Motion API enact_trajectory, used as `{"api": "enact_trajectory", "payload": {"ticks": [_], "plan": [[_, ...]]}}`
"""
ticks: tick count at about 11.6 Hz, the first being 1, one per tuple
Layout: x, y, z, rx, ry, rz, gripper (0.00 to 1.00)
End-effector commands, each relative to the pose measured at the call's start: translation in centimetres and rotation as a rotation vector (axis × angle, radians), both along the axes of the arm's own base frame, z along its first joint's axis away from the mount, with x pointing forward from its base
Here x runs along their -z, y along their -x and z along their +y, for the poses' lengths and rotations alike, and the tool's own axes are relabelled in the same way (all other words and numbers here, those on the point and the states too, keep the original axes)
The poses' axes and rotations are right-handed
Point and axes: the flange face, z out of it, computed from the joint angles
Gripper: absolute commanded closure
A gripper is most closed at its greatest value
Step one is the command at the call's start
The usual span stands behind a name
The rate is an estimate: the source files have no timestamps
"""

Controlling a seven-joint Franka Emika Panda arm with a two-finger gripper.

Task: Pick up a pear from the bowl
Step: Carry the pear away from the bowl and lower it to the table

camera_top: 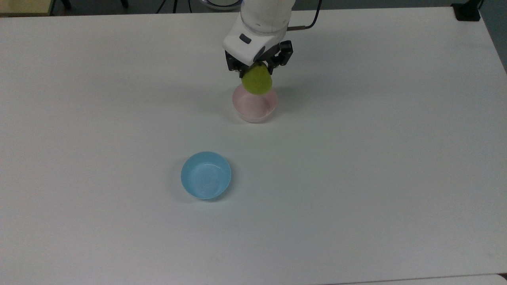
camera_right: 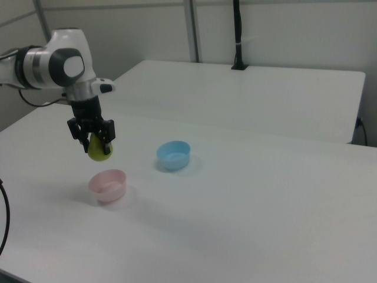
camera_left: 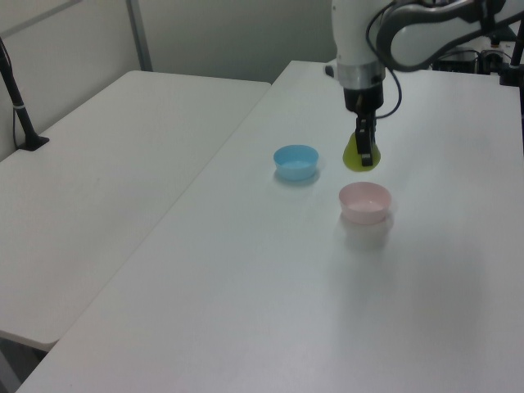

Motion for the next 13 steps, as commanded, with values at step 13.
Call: {"api": "enact_trajectory", "payload": {"ticks": [13], "plan": [[7.1, -1.9, -25.9, 0.107, -0.011, -0.003, 0.57]]}}
